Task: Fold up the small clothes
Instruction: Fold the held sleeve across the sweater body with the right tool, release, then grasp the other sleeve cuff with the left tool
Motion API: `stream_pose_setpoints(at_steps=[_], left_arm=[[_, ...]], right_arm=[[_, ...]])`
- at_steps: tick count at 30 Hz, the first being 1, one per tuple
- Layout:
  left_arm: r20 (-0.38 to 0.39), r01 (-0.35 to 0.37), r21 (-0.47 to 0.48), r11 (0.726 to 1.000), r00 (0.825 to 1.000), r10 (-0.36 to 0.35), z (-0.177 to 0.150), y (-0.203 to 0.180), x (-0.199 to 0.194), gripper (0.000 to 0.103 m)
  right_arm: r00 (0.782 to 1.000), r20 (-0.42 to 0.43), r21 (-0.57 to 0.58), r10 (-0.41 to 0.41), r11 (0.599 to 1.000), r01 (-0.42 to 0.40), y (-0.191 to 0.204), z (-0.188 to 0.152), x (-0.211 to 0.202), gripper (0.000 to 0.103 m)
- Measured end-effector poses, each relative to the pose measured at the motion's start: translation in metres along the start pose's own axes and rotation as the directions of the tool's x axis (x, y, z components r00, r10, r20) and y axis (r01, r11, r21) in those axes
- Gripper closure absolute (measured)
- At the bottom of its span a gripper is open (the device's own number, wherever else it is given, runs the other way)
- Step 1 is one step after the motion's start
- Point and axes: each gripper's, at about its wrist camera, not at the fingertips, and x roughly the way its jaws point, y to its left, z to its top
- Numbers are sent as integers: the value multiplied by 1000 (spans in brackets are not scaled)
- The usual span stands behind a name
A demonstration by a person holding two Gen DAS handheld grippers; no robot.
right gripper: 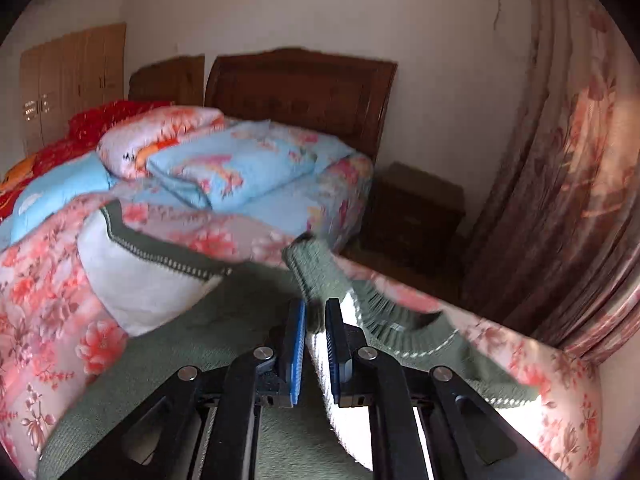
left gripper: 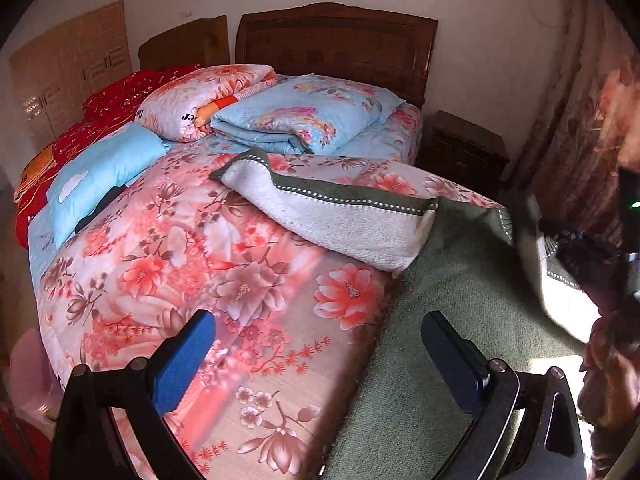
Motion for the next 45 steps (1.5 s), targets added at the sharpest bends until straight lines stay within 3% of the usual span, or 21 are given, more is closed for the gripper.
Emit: stream_pose_setpoints(at_steps=[2,3,7,9,12,15,17,21,22,24,26,28,32,34,36,38,39,41,42,44,45], left_arm=[[5,-21,-10,1000,1000,21,-1,16,1,0],[10,-29,-15,999,1000,29,-1,23,1,0],[6,-61,-50,997,998,61,2,53,8,0],[-10,-79,-79,994,997,79,3,68,14,0],[-33,-103,-129,986,994,100,1,88,23,0],[-60,-123,-156,980,992,114,0,99,30,0],[-76,-146,-150,978,988,136,-1,102,33,0],[-83,-183,-137,974,981,173,-4,103,31,0],[-77,-200,-128,971,979,191,-5,101,30,0],[-68,-225,-106,969,974,218,-5,97,28,0],[-59,-214,-91,973,976,209,-5,92,27,0],[-61,-202,-83,976,978,198,-4,90,28,0],[-72,-131,-114,985,990,123,8,101,35,0],[-70,-87,-188,978,995,74,19,122,39,0],[-68,-28,-304,952,998,8,31,153,48,0],[-61,55,-447,893,994,-92,43,183,65,0],[-32,130,-532,837,984,-173,48,196,74,0],[46,291,-672,681,934,-353,57,214,100,0],[47,318,-695,645,915,-400,65,215,113,0],[20,336,-653,679,903,-428,88,206,138,0],[24,362,-639,679,892,-452,96,201,149,0]], right_arm=[[994,-111,19,16,1000,-14,8,-16,30,89],[991,-126,51,39,998,-33,5,-22,32,89],[993,-83,156,84,985,-71,-28,-31,-4,77],[990,-80,273,114,958,-88,-67,-38,-24,72],[971,-112,509,209,852,-125,-131,-66,-34,71],[959,-113,663,261,738,-123,-179,-109,-35,71],[957,-93,733,273,670,-120,-204,-136,-32,70],[945,-50,790,324,591,-161,-224,-167,-19,70],[942,-44,789,332,590,-171,-225,-169,-18,70],[944,-92,759,318,636,-140,-222,-168,-12,71],[951,-134,721,280,686,-101,-219,-165,-10,76],[959,-149,704,240,707,-68,-220,-164,-12,76],[969,-73,733,235,672,-108,-221,-165,-33,73],[968,-16,723,252,671,-163,-218,-161,-52,73],[961,13,712,275,673,-202,-211,-159,-64,73],[954,24,704,298,672,-228,-203,-158,-69,72],[951,27,701,309,672,-238,-200,-157,-70,72],[946,34,705,323,663,-252,-193,-156,-70,72],[943,39,705,330,660,-260,-191,-155,-69,72],[942,47,705,331,658,-266,-185,-152,-69,72],[942,49,702,331,660,-268,-182,-151,-70,72]])
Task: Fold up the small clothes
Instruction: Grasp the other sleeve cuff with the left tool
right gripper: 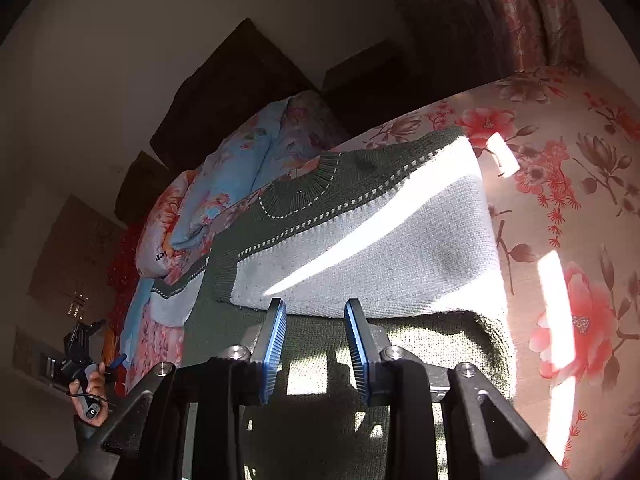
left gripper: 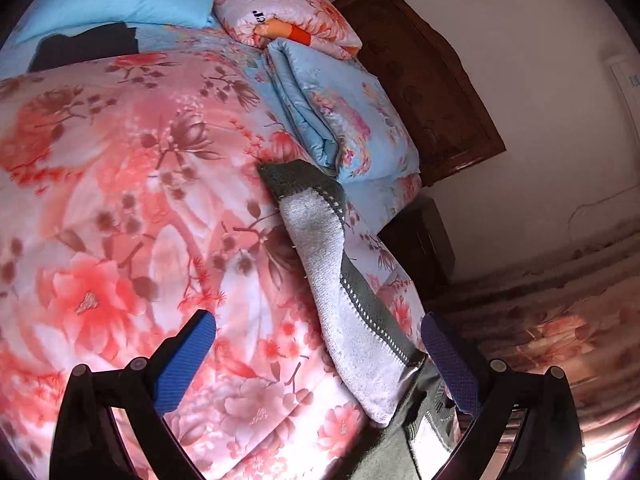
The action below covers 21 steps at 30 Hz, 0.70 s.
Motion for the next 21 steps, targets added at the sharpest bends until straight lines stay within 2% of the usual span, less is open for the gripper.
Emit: stream_pose_setpoints(at_steps=[3,5,7,13,21], left_arm=[[-70,77,-18,997,994,-78,16,0,40,0],[-122,150,-93,984,979,-161,23,11,63,0],[-129,195,-169,966,968,-217,26,22,78,0],[-122,266,-194,944,948,-292,38,25,99,0],[-77,290,-217,932,947,-312,66,24,130,0]], right_arm=[[1000,2,-8,11,1000,-11,7,-1,-1,72],[1000,5,-5,19,1000,-19,12,-1,-2,72],[1000,12,-6,22,1000,-22,16,-1,-4,72],[999,50,-27,18,999,-17,28,7,-9,72],[998,53,-21,31,999,-30,35,8,-1,72]])
